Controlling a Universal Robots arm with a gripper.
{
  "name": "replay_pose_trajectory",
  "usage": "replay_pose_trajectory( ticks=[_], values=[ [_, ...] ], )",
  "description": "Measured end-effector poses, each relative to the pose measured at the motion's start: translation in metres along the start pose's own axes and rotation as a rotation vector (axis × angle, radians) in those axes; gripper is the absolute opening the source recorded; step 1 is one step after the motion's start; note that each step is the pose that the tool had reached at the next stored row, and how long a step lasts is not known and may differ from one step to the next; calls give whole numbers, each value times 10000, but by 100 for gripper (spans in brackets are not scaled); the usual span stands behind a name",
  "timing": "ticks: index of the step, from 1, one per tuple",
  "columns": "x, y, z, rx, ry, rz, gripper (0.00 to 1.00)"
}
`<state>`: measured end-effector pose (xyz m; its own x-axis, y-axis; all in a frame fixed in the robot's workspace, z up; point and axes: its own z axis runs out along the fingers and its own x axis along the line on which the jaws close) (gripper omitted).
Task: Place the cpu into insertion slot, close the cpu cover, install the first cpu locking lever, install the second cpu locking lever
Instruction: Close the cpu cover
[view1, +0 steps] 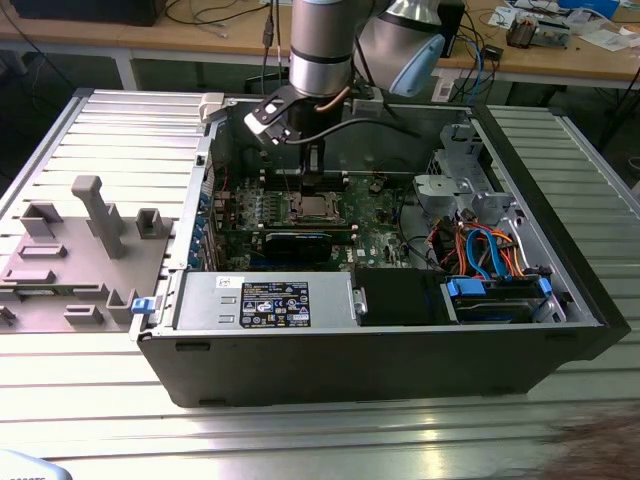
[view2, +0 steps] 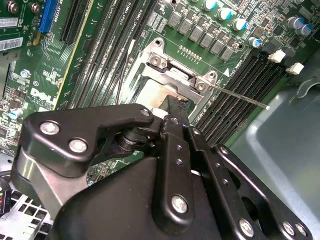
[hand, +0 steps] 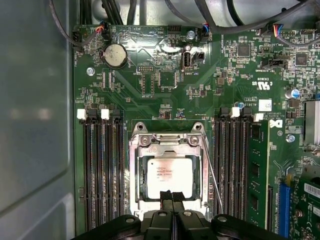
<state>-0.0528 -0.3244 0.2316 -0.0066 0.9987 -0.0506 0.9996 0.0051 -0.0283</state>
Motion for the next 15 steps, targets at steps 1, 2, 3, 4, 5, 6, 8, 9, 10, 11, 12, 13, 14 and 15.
replay_pose_trajectory(
  ticks=[1,2,3,4,5,6,8,9,10,11,12,13,14,15],
  values=[
    [0,-2,1,0,0,0,11],
    [0,-4,3,0,0,-1,11],
    [0,-6,4,0,0,0,11],
    [0,-9,5,0,0,0,11],
    [0,-12,7,0,0,-1,11],
    [0,-16,9,1,-1,0,11],
    [1,-25,16,-1,2,0,11],
    [2,-28,22,-2,2,0,11],
    [2,-30,36,-1,0,-1,11],
    [3,-30,49,-1,0,-3,11],
    [4,-31,71,0,0,-1,11],
    [4,-31,85,0,0,0,11],
    [5,-31,101,-1,0,-1,11],
    [6,-30,121,-1,0,-1,11]
  ],
)
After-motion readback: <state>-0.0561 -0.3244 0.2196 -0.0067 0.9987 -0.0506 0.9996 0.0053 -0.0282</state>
